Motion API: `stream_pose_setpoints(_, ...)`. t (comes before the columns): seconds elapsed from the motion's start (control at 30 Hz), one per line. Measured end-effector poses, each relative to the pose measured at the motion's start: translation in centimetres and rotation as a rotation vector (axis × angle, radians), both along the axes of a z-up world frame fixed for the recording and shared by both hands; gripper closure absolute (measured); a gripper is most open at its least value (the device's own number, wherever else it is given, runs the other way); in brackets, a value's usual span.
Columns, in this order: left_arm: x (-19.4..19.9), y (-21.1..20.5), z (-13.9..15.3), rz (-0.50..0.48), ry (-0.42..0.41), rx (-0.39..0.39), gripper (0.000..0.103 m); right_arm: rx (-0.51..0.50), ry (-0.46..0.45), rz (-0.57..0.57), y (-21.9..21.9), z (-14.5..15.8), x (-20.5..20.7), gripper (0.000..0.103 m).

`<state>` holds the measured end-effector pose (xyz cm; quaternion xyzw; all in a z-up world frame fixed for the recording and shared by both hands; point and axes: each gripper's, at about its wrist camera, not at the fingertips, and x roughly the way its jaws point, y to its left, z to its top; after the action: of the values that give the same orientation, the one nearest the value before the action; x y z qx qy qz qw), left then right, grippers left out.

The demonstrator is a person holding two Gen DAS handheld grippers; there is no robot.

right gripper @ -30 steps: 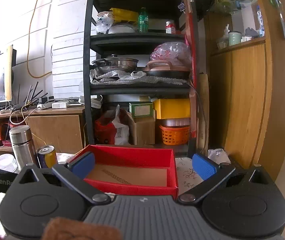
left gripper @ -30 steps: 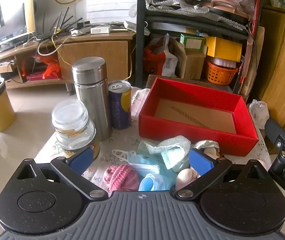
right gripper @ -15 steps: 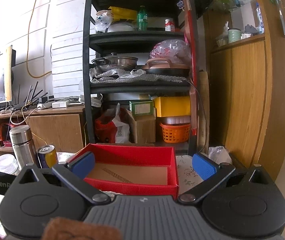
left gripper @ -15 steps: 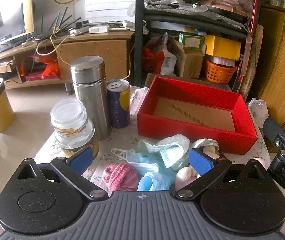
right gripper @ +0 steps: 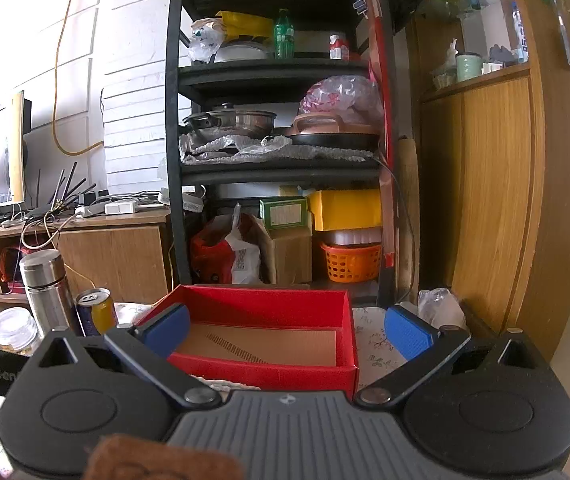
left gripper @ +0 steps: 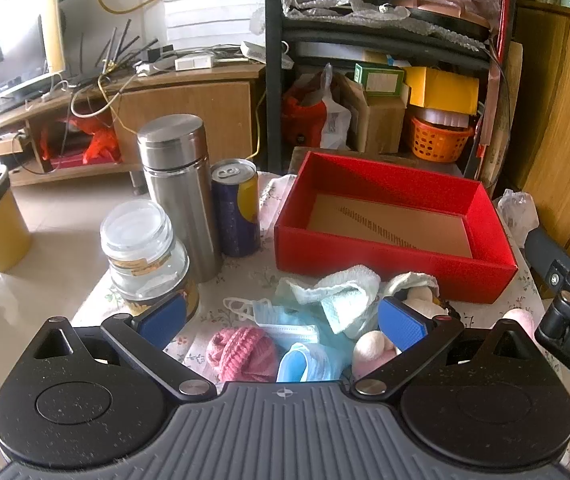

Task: Organize soft objects

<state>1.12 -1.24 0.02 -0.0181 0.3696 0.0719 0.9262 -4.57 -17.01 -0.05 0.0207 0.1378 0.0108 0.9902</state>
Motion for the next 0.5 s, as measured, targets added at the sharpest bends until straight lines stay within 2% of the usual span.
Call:
stream_pose_setpoints(0.23,-0.3,0.1,-0.2,-0.015,0.016,0.011,0.006,-0.008,-0.003,0.005,-0.1,0.0,-0.1,0.024)
stream_pose_setpoints(0.5,-1.6,1.8,-2.5,0.003,0.109,0.007,0.006,-0.039,0.081,0.027,-1.1,-1.4,-0.4,0.024)
